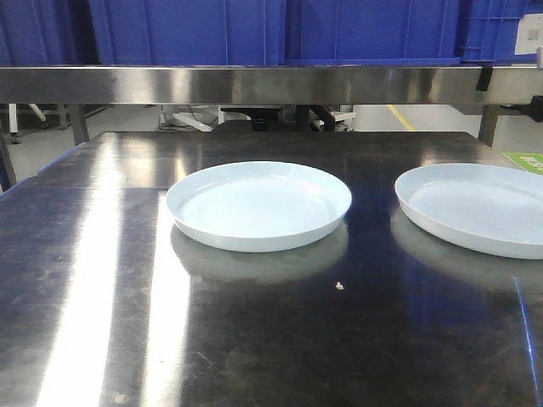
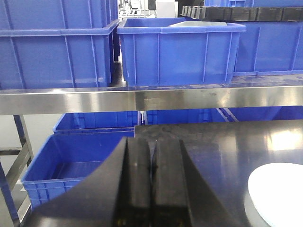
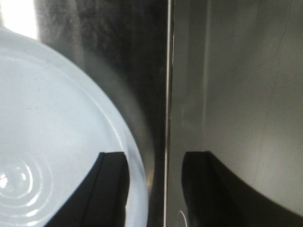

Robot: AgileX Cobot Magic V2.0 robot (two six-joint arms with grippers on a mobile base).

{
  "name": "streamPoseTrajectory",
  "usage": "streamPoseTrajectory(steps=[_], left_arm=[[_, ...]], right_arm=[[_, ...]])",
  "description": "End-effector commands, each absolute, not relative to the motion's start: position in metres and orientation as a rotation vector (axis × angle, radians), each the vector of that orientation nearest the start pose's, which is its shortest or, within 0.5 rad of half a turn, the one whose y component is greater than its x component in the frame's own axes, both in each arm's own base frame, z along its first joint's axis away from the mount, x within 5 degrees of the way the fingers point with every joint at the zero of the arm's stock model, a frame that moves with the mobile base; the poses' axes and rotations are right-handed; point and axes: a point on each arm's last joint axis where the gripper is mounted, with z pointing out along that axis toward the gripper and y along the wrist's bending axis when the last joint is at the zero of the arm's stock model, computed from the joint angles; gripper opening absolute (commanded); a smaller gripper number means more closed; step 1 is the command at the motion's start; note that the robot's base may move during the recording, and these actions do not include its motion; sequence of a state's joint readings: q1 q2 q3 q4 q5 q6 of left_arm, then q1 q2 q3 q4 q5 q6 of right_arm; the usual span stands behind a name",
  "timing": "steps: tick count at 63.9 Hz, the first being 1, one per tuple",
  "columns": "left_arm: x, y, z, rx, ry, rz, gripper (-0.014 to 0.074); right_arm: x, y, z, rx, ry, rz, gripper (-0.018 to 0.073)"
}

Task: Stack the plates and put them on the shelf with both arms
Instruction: 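Move the right gripper down to the rim of the other white plate, then grip the plate rim with the right gripper and lift it over the centered plate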

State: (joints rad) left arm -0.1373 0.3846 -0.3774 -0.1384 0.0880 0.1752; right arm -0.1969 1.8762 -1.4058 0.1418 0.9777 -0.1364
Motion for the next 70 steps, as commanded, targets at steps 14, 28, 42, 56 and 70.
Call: streamPoseTrajectory(steps=[14,28,42,56,70], left_arm=[[0.09,-0.013,0.323,0.124,1.466,-0.089,0.008],[0.09,-0.013,0.323,0.124,1.466,-0.089,0.008],[0.09,-0.013,0.323,0.124,1.466,-0.089,0.008],[0.09,-0.013,0.323,0.124,1.466,-0.089,0.008],[0.09,-0.013,0.323,0.124,1.466,-0.089,0.008]], right_arm=[[0.376,-0.063,0.242,0.173,2.831,0.14,0.0396],[0.372,-0.061,0.234,0.186,2.857,0.16,0.0396],[0.371,-0.061,0.233,0.186,2.86,0.162,0.0394],[0.371,-0.061,0.233,0.187,2.86,0.163,0.0261],[0.371,-0.061,0.234,0.189,2.862,0.164,0.0124]])
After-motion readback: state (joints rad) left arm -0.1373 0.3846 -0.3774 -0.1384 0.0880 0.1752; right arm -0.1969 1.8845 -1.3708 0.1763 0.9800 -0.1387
